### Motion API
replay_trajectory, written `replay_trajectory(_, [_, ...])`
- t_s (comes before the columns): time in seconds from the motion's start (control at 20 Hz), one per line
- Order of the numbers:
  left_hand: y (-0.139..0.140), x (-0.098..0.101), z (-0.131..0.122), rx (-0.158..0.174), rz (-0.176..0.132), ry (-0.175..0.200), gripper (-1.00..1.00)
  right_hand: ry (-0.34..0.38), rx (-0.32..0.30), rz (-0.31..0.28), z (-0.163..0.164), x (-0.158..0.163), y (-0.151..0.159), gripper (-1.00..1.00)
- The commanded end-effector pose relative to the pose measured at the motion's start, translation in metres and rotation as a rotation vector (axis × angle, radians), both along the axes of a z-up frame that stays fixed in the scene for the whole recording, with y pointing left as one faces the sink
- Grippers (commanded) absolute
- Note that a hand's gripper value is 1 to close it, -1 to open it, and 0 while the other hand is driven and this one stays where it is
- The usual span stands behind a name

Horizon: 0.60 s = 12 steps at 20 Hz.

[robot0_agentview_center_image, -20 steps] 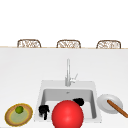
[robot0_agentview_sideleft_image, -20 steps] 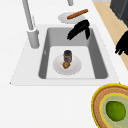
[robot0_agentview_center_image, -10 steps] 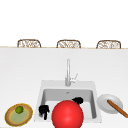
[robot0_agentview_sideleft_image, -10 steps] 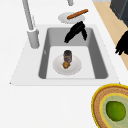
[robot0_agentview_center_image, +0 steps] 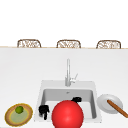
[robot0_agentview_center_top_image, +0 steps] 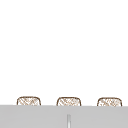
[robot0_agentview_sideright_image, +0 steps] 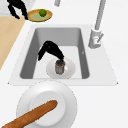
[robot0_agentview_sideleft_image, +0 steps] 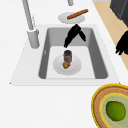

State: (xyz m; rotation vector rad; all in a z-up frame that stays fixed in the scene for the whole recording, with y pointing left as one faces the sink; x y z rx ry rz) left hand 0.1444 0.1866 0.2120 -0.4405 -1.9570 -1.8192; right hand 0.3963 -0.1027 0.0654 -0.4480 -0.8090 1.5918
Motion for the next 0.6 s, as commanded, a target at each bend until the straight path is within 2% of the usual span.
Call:
replay_trajectory(0.0, [0.000, 0.000, 0.000, 0.000, 0.000, 0.000, 0.00, 0.069, -0.037, 0.004, -0.007, 0.004, 0.013, -1.00])
replay_trajectory(0.3, [0.000, 0.000, 0.000, 0.000, 0.000, 0.000, 0.00, 0.047, -0.038, 0.004, -0.015, 0.002, 0.020, -1.00])
replay_trajectory(0.55, [0.000, 0.000, 0.000, 0.000, 0.000, 0.000, 0.00, 0.033, -0.079, 0.004, -0.032, 0.005, 0.028, -1.00])
